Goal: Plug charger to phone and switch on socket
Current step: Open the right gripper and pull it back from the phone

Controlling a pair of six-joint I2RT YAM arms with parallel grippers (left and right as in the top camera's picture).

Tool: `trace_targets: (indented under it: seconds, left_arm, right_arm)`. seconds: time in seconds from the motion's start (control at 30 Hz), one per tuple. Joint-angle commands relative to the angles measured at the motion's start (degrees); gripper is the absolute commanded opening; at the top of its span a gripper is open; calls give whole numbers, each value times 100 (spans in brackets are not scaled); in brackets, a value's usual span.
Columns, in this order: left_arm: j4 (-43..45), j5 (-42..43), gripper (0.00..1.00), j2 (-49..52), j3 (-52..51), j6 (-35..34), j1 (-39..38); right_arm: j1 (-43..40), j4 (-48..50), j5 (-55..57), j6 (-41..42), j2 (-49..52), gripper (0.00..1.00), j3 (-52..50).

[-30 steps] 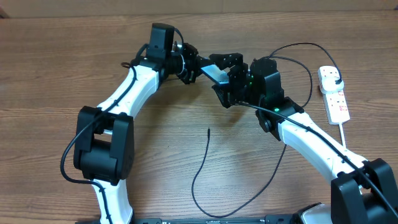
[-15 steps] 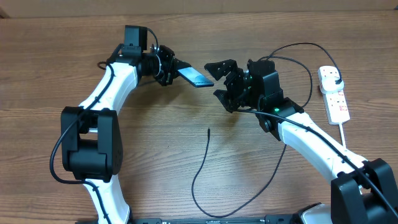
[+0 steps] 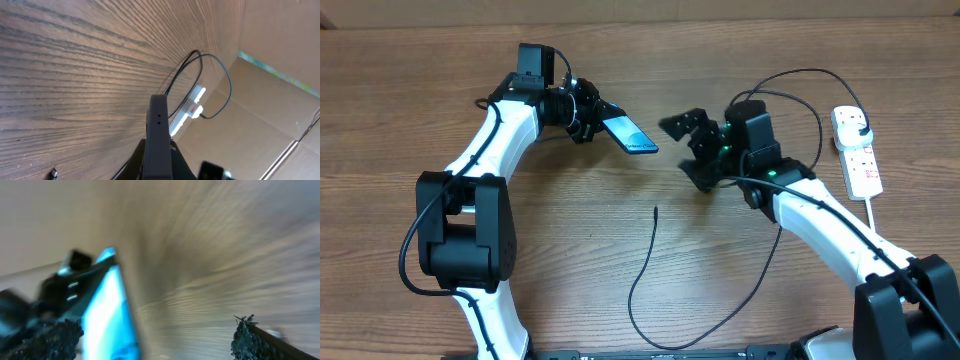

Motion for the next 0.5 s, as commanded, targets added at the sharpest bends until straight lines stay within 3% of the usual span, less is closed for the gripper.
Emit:
trace_targets:
  seconds: [0.0,0.1,0.27,0.47]
  left_arm:
    - [20,304,4,-140,-7,190,15]
    - [22,304,4,-140,-7,190,15]
    - [26,297,4,-140,-7,197,15]
    - [44,297,4,-140,-7,321,15]
  right_arm:
    - [-234,-424,142,-402,-46,100,87]
    - [-444,-1025,219,-817,-46,100,87]
    - [-542,-1604,225,-2524,-46,100,142]
    - [-518,-2422,444,-3528,-46,100,348]
